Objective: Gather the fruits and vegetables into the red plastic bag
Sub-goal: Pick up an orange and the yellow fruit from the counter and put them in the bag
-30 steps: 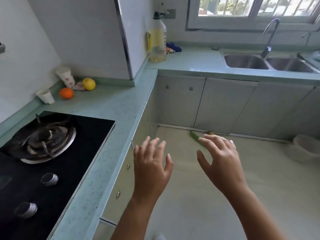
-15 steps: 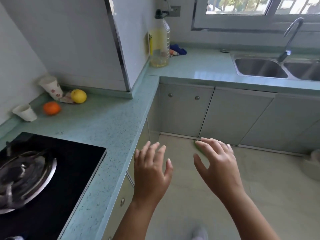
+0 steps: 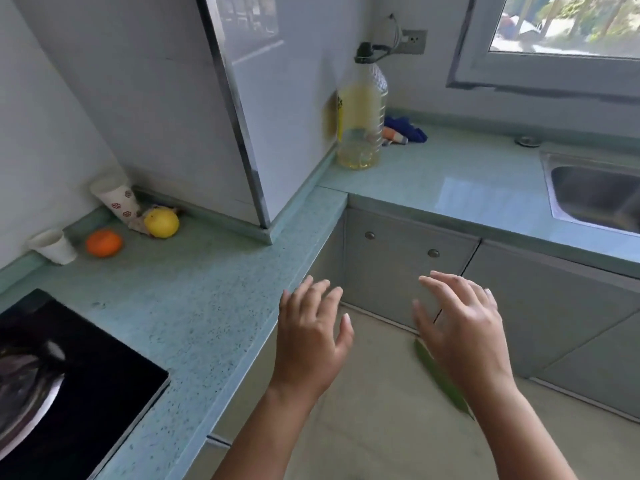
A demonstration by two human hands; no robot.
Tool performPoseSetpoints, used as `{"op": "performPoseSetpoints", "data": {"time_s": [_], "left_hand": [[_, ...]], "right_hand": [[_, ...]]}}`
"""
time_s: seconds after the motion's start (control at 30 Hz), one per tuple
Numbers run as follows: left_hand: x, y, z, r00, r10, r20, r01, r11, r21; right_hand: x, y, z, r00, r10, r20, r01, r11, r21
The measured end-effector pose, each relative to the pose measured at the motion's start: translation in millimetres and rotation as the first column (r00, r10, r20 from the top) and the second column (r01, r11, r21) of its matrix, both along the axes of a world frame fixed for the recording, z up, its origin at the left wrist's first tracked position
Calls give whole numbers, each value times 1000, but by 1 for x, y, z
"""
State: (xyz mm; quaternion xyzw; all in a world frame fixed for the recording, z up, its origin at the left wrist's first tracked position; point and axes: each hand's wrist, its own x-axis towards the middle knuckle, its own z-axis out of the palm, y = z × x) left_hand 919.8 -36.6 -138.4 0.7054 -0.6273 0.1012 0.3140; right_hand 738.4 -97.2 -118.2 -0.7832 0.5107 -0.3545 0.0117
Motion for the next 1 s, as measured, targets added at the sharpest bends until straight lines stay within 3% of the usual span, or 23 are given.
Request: {"op": "performPoseSetpoints", "data": {"time_s": [0.4, 0.6, 1.0], "left_hand": [[49, -44, 1, 984, 176, 31, -176, 984, 19], [96, -65, -4, 964, 266, 10, -266, 963, 51], [244, -67, -17, 819, 572, -42, -564, 816, 127]], "right_hand": [[68, -76, -7, 977, 210, 29, -211, 977, 10], [125, -104, -8, 956, 293, -36, -292, 956, 11], [317, -137, -4, 737, 656, -163, -651, 754, 90]]}}
